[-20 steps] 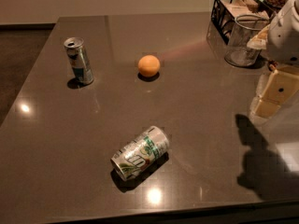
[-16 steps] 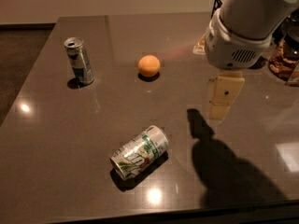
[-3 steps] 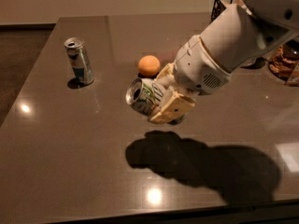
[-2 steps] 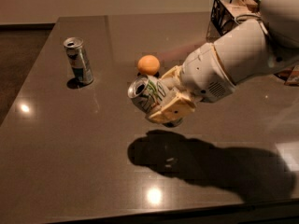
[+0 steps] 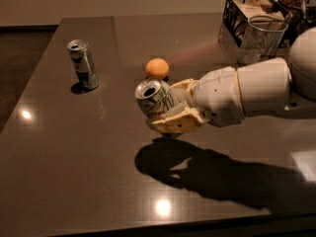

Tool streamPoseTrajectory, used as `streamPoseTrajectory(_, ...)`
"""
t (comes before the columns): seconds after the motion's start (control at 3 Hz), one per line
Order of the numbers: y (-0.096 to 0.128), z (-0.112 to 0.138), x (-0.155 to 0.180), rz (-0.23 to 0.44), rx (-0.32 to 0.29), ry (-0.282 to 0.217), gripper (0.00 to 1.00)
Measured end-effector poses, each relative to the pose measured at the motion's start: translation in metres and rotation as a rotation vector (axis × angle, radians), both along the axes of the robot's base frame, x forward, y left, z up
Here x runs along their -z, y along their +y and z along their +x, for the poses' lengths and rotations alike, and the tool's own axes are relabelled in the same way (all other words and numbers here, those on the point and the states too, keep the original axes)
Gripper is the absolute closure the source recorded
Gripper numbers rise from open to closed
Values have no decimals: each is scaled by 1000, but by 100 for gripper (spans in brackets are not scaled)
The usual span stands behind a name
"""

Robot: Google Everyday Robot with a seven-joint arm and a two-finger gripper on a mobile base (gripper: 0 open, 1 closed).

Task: Place 7up can upright

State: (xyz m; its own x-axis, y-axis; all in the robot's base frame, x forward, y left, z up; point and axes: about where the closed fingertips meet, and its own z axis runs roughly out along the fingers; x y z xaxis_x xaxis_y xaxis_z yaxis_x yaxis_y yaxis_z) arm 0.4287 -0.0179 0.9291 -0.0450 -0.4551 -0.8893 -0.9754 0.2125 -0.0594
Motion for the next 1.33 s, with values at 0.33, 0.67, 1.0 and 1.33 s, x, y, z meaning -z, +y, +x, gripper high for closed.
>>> streamPoseTrajectory(0.33,2,-1,5,83,19,-1,100)
streamPoseTrajectory(0.67,5,-6,12,149,18,13,100)
streamPoseTrajectory(1.0,8,-10,19,219,11,20,100)
streamPoseTrajectory(1.33,8,-13,28,290,6,5,100)
